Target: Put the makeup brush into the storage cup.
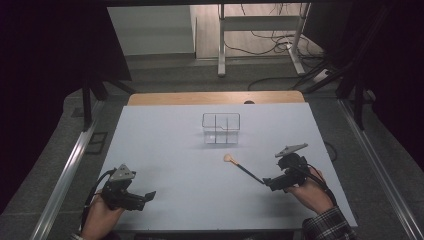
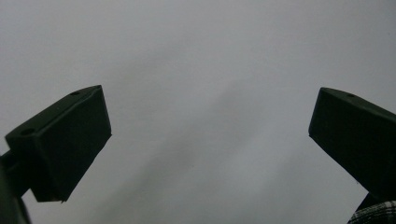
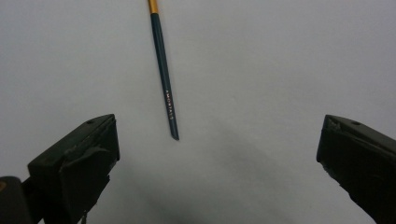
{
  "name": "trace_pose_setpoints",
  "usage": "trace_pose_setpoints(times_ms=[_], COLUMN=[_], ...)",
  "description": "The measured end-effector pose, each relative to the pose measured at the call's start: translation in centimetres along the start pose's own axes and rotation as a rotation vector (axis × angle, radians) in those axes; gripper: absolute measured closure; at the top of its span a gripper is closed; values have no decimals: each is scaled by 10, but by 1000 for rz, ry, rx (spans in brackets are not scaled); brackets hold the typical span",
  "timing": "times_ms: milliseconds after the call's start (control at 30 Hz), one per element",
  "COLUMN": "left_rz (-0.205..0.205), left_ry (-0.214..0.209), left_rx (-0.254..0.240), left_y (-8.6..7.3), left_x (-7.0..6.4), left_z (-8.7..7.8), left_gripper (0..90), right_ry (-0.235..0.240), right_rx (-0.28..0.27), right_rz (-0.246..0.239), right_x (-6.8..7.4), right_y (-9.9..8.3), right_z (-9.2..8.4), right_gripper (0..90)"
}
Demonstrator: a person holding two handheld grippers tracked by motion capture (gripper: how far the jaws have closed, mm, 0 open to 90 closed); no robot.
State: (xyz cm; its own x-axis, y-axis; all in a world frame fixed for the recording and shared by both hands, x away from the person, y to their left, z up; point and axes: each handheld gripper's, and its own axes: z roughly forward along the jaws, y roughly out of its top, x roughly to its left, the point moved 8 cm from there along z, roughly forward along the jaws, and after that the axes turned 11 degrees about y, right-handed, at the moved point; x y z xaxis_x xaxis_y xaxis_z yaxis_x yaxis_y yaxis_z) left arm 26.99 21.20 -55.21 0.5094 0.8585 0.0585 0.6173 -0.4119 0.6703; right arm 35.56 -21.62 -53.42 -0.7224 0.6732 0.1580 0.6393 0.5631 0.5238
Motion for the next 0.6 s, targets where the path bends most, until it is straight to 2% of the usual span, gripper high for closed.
trace_pose_setpoints(times_ms=[267,600], left_rz=[-1,2], left_ry=[0,0], left_rx=[2,6], left_y=[0,-1], left_x=[0,0], left_z=[0,0], left_gripper=[0,0], right_ry=[-13,-4], right_rx=[5,17], right_rz=[-10,-17], right_x=[-1,1], right_y=[7,13], right_z=[3,9], right_gripper=[0,0])
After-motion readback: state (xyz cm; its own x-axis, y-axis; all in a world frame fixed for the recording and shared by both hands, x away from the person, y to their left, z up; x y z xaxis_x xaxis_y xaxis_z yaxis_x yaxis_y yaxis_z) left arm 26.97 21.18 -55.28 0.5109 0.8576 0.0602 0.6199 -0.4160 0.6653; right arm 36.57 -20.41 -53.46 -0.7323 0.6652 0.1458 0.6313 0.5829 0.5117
